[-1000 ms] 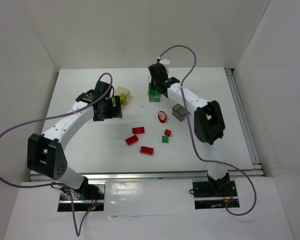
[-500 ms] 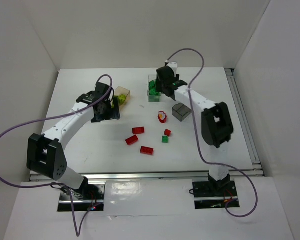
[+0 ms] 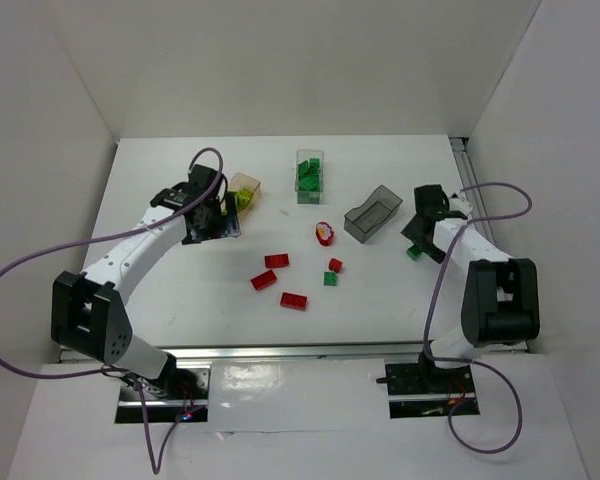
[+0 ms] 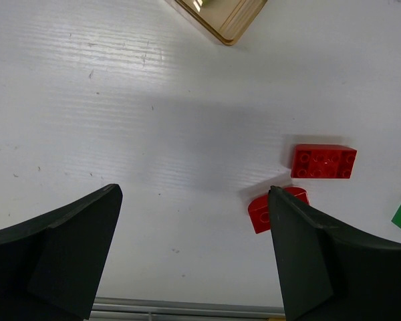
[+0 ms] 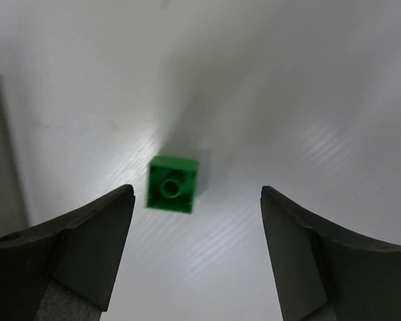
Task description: Sort the legos into containers by color
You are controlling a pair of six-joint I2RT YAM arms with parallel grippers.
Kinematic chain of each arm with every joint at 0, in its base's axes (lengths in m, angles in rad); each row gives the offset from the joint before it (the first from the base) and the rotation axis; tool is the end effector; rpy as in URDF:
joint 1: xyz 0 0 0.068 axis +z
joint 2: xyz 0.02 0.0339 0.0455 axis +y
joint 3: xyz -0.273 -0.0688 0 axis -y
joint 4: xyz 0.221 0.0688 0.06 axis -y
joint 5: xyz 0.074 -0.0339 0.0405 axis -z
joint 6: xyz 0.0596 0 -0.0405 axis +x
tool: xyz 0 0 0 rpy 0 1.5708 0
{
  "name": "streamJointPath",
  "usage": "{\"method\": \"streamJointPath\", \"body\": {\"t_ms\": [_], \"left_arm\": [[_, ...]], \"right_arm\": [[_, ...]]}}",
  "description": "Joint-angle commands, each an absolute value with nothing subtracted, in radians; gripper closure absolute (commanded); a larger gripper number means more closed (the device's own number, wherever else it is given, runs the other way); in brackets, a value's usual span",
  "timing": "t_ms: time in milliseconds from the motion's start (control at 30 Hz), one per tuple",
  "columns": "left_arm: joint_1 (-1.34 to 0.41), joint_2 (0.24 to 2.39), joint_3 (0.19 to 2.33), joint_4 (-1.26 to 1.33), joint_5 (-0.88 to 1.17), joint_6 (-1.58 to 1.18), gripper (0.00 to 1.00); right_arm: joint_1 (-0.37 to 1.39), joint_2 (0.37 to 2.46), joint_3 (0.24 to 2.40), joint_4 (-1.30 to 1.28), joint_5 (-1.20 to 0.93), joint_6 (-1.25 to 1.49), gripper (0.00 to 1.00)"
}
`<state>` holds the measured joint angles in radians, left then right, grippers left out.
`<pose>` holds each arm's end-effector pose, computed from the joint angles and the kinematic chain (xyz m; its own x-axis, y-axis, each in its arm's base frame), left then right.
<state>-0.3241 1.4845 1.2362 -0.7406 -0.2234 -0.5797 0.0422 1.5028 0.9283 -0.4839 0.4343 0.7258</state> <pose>0.2867 -0.0824 0.2790 -0.7694 -0.3050 -0.5612 -0.2706 0.9515 -0.1462 0.2832 -0.0131 0.2045 -0.5399 0.5799 -0.6101 0.7035 0.7088 0.0511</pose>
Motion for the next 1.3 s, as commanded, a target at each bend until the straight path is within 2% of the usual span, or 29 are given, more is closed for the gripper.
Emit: {"method": "streamJointPath", "body": {"t_ms": [0,333,433,500,600,633,667,800,900,1000,1033,1267], "left_arm": [[-0.328,1.477,1.264,-0.736,-0.224,-0.577,0.01],[-0.328,1.496,1.264,-0.736,-0.224,-0.577,0.01],[-0.328,1.496,1.264,-0.736,-0.224,-0.577,0.01],[-0.328,1.496,1.264,-0.736,-0.224,-0.577,0.01],[-0.328,1.496,1.264,-0.736,-0.224,-0.577,0.01],[-0.328,1.496,1.264,-0.736,-0.224,-0.577,0.01],[-0.328,1.496,1.264,-0.736,-0.224,-0.577,0.01],[-0.328,1.505,1.264,-0.727,-0.224,-0.577,0.01],[-0.328,1.517,1.264,-0.727,-0.244,-0.577,0.01],[-0.328,1.526,1.278,-0.736,-0.253,-0.586,0.01],[-0.328,1.526,1.278,-0.736,-0.253,-0.586,0.01],[-0.328,1.526,1.287,-0.747,-0.281,-0.577,0.01]], "right_arm": [[-0.009,1.531,0.916,-0.459,0.341,0.766,0.17],[-0.023,1.614,0.864,-0.322,0.216,0.707,0.2],[-0.023,1.643,0.864,-0.308,0.216,0.707,0.26],[-0.023,1.655,0.873,-0.308,0.216,0.707,0.33],[0.014,1.637,0.896,-0.344,0.247,0.707,0.61],[0.027,1.603,0.896,-0.344,0.261,0.698,0.76],[0.047,1.582,0.911,-0.366,0.305,0.698,0.8],[0.152,1.488,1.017,-0.39,0.365,0.661,0.81],[0.234,1.466,1.073,-0.275,0.273,0.603,0.81],[0.333,1.577,1.222,-0.248,0.249,0.552,0.81],[0.369,1.674,1.277,-0.279,0.264,0.534,0.81],[0.439,2.073,1.758,-0.334,0.247,0.439,0.78]]}}
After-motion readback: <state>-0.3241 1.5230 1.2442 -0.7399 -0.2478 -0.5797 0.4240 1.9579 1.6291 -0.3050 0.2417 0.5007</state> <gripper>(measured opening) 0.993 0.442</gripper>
